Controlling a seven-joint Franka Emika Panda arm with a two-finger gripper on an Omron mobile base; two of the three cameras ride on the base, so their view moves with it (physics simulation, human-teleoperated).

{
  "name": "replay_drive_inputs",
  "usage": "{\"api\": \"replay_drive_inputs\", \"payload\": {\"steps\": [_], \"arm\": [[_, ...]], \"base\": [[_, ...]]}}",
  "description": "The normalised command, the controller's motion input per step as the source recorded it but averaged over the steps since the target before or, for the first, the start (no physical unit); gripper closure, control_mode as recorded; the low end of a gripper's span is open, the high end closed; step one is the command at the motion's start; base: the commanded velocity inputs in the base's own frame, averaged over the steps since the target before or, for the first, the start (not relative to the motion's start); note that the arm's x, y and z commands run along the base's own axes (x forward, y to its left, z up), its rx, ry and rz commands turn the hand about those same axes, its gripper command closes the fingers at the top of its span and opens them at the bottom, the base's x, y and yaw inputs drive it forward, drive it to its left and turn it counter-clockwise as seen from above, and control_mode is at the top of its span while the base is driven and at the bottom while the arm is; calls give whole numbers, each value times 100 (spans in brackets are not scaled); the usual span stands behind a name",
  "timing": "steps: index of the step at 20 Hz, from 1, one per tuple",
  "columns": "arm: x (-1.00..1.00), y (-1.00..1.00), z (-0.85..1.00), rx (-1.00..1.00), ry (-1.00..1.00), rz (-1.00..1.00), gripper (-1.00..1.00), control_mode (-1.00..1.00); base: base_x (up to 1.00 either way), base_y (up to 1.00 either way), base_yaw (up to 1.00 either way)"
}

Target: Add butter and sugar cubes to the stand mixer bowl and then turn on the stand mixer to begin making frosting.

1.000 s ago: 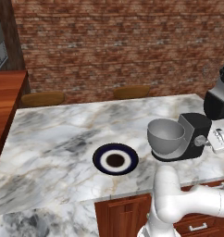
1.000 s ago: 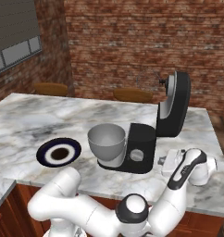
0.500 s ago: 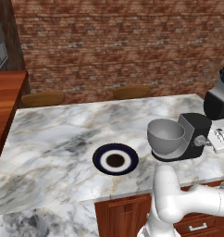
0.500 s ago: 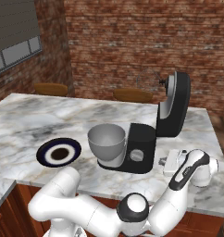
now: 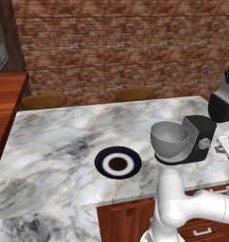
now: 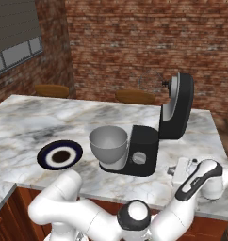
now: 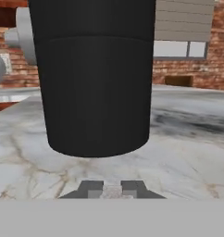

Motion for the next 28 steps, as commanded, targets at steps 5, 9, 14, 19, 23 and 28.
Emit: {"api": "replay_drive_inputs", "payload": {"steps": [5,9,14,19,23,28], "arm": [[-80,-21,2,0,-5,-8,100,-100],[-87,0,23,-1,-5,-9,100,-100],[-69,16,48,-7,-4,-9,100,-100],[-27,71,66,-15,-1,-7,100,-100],[-3,91,72,-19,0,-4,100,-100],[0,96,68,-20,0,-2,100,-100]], "base": [[0,0,0],[0,0,0],[0,0,0],[0,0,0],[0,0,0],[0,0,0]]}}
